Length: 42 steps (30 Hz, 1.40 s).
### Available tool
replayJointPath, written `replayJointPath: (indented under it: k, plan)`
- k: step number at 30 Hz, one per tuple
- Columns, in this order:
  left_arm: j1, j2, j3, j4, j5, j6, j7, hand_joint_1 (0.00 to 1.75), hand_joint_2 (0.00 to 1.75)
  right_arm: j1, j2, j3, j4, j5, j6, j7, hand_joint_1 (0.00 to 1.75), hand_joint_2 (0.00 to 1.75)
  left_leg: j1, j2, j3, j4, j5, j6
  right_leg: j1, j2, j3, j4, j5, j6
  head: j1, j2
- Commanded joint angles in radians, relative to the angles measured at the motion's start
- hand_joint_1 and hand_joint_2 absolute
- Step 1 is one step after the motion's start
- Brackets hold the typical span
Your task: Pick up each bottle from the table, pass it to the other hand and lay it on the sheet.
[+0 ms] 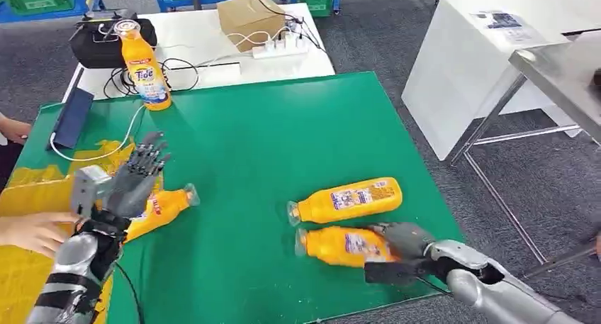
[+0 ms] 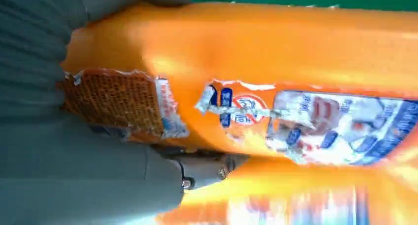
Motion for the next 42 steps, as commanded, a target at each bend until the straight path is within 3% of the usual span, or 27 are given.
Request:
replayJointPath:
  k: [1, 3, 6, 8, 25, 42]
  plan:
    - [0.253, -0.146, 0.120, -0.424, 0.193, -0.180, 0.112, 0.00, 1.75, 0.033, 0.565, -0.277, -0.277, -0.217, 0.038, -0.019, 1.75, 1.75, 0.000, 0.010, -0.003, -0.001, 0.000, 0.000, 0.000, 0.016, -0.012, 0.003, 0.003, -0.005, -0.002, 0.000]
    - [0.242, -0.135, 0.067, -0.430, 0.181, -0.154, 0.106, 0.00, 1.75, 0.030, 0.564, -0.271, -0.256, -0.221, 0.040, -0.022, 1.75, 1.75, -0.002, -0.002, -0.014, 0.001, 0.006, -0.002, -0.001, 0.005, -0.024, 0.010, 0.001, -0.006, -0.003, 0.000]
    - [0.229, -0.121, 0.032, -0.431, 0.169, -0.139, 0.101, 0.00, 1.75, 0.031, 0.560, -0.271, -0.225, -0.227, 0.046, -0.046, 1.75, 1.75, -0.003, -0.024, -0.022, 0.000, 0.014, 0.000, -0.001, -0.014, -0.028, 0.010, -0.001, -0.005, -0.002, 0.000]
    - [0.227, -0.117, 0.022, -0.431, 0.167, -0.137, 0.099, 0.00, 1.75, 0.034, 0.562, -0.271, -0.211, -0.229, 0.046, -0.057, 1.75, 1.75, -0.002, -0.026, -0.023, 0.000, 0.015, -0.001, 0.000, -0.016, -0.028, 0.011, -0.001, -0.005, -0.002, 0.000]
    - [0.184, -0.112, -0.061, -0.411, 0.163, -0.135, 0.096, 0.00, 1.75, -0.045, 0.601, -0.189, -0.051, -0.237, 0.082, -0.030, 1.75, 1.75, -0.004, -0.025, -0.028, -0.001, 0.016, -0.002, -0.002, -0.016, -0.031, 0.011, 0.001, -0.004, -0.002, 0.000]
    - [0.155, -0.085, -0.156, -0.335, 0.089, -0.135, 0.100, 0.00, 1.75, -0.234, 0.674, 0.212, -0.056, -0.192, 0.121, 0.052, 1.75, 1.75, -0.005, -0.026, -0.024, -0.001, 0.014, 0.000, -0.003, -0.010, -0.030, 0.012, 0.000, -0.006, -0.002, 0.000]
